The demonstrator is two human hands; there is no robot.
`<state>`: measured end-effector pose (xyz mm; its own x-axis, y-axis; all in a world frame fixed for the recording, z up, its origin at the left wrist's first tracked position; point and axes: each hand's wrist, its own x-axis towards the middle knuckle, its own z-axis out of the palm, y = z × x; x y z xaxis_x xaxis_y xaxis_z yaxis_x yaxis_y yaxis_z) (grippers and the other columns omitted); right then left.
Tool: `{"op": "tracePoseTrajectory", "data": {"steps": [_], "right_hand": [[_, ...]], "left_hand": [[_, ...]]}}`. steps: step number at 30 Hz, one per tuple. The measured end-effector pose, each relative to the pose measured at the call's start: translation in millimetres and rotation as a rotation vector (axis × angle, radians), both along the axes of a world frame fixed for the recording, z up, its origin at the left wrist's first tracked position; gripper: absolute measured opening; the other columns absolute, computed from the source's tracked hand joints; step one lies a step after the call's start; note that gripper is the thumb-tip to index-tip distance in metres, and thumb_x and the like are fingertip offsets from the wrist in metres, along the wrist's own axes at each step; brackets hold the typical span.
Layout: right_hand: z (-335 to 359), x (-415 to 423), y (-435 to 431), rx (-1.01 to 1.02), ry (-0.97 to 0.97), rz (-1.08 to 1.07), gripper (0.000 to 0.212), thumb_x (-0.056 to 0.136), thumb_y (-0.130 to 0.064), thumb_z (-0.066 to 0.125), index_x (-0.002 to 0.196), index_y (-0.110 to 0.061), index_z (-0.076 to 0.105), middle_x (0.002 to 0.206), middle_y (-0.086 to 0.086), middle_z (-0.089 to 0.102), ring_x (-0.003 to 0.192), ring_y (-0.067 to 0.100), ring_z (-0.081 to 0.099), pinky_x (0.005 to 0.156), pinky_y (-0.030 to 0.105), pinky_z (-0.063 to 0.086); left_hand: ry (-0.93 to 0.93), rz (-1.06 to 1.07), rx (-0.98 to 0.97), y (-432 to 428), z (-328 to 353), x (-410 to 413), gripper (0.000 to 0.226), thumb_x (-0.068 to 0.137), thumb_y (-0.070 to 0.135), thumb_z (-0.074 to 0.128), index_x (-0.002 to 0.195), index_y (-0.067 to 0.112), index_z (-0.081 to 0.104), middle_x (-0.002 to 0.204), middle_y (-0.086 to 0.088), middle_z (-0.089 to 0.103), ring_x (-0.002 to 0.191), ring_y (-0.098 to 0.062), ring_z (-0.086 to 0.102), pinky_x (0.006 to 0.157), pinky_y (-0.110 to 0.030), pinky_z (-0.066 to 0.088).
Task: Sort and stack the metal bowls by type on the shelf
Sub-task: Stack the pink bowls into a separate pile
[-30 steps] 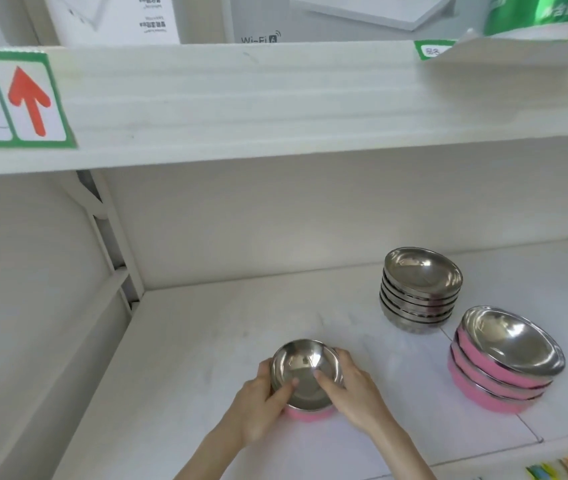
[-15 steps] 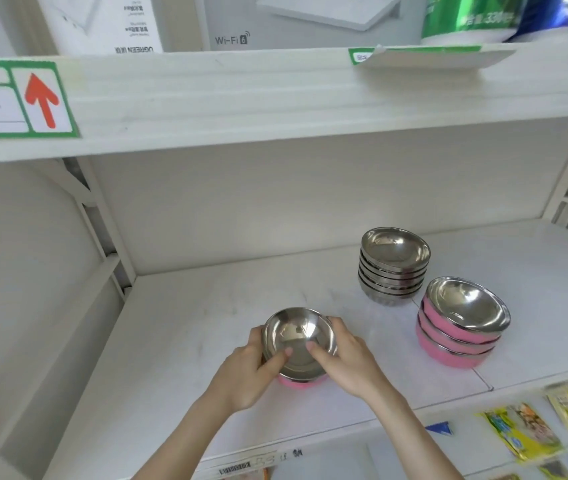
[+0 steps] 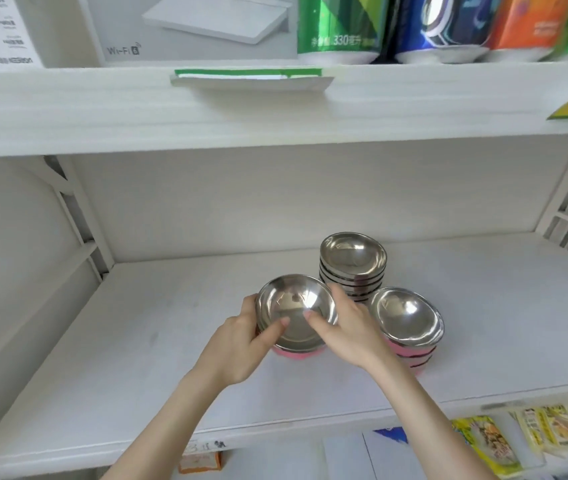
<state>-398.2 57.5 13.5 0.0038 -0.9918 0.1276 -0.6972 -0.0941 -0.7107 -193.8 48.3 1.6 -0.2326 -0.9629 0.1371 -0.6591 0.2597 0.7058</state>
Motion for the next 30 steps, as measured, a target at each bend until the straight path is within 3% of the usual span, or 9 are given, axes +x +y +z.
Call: {"op": "tracePoseTrajectory", "data": {"steps": [4, 8, 13, 16, 21, 25, 30], "right_hand": [[12, -46, -1, -0.014, 0.019, 0.058, 0.040, 0.081, -0.058, 0.050, 0.105, -0.026, 0.045, 0.096, 0.003, 0.065, 0.094, 0.028, 0.059, 0.082, 0.044, 0.048], [19, -92, -4, -0.039, 0.030, 0.121, 0.035, 0.079, -0.059, 0.049, 0.101, -0.032, 0.043, 0.097, 0.000, 0.065, 0.094, 0.025, 0.059, 0.079, 0.040, 0.047], [22, -140, -4, -0.091, -0.032, 0.116, 0.049, 0.074, -0.063, 0.046, 0.115, -0.036, 0.049, 0.108, 0.002, 0.065, 0.106, 0.025, 0.057, 0.092, 0.043, 0.047], [20, -158, -5, -0.106, -0.065, 0.108, 0.049, 0.073, -0.063, 0.045, 0.110, -0.032, 0.053, 0.107, -0.001, 0.065, 0.106, 0.023, 0.057, 0.094, 0.045, 0.046], [9, -182, -15, -0.084, -0.110, 0.075, 0.041, 0.083, -0.053, 0.049, 0.113, -0.026, 0.055, 0.114, -0.001, 0.063, 0.114, 0.024, 0.053, 0.099, 0.049, 0.041], [-6, -193, -26, -0.033, -0.128, 0.043, 0.034, 0.089, -0.049, 0.047, 0.106, -0.021, 0.054, 0.110, 0.001, 0.062, 0.111, 0.026, 0.051, 0.099, 0.050, 0.040], [-14, -190, -33, 0.053, -0.155, 0.045, 0.051, 0.083, -0.061, 0.037, 0.104, -0.017, 0.051, 0.107, 0.008, 0.063, 0.107, 0.030, 0.055, 0.097, 0.050, 0.042]], "left_hand": [[0.037, 0.052, 0.001, 11, 8, -45, 0.060, 0.081, 0.069, 0.045, 0.125, 0.028, 0.039, 0.082, 0.007, 0.069, 0.082, -0.015, 0.066, 0.081, -0.038, 0.052], [0.051, 0.098, -0.027, 17, 16, -91, 0.056, 0.083, 0.067, 0.045, 0.121, 0.027, 0.041, 0.081, 0.008, 0.068, 0.081, -0.016, 0.066, 0.081, -0.040, 0.052], [0.028, 0.120, -0.050, 23, 23, -141, 0.055, 0.083, 0.066, 0.045, 0.119, 0.025, 0.042, 0.085, 0.006, 0.066, 0.083, -0.020, 0.065, 0.082, -0.042, 0.051], [0.041, 0.114, -0.036, 21, 25, -161, 0.056, 0.084, 0.064, 0.047, 0.121, 0.022, 0.043, 0.089, 0.002, 0.066, 0.085, -0.023, 0.065, 0.081, -0.043, 0.052], [-0.019, 0.122, -0.010, 8, 23, -190, 0.053, 0.087, 0.064, 0.046, 0.119, 0.022, 0.042, 0.078, 0.006, 0.064, 0.084, -0.024, 0.063, 0.074, -0.037, 0.048], [-0.094, 0.175, 0.055, -2, 12, -207, 0.061, 0.084, 0.069, 0.043, 0.117, 0.018, 0.043, 0.093, -0.005, 0.067, 0.091, -0.028, 0.061, 0.084, -0.043, 0.049], [-0.142, 0.252, 0.090, -6, 1, -217, 0.063, 0.083, 0.072, 0.042, 0.108, 0.014, 0.046, 0.094, -0.010, 0.067, 0.092, -0.032, 0.062, 0.083, -0.044, 0.049]]}}
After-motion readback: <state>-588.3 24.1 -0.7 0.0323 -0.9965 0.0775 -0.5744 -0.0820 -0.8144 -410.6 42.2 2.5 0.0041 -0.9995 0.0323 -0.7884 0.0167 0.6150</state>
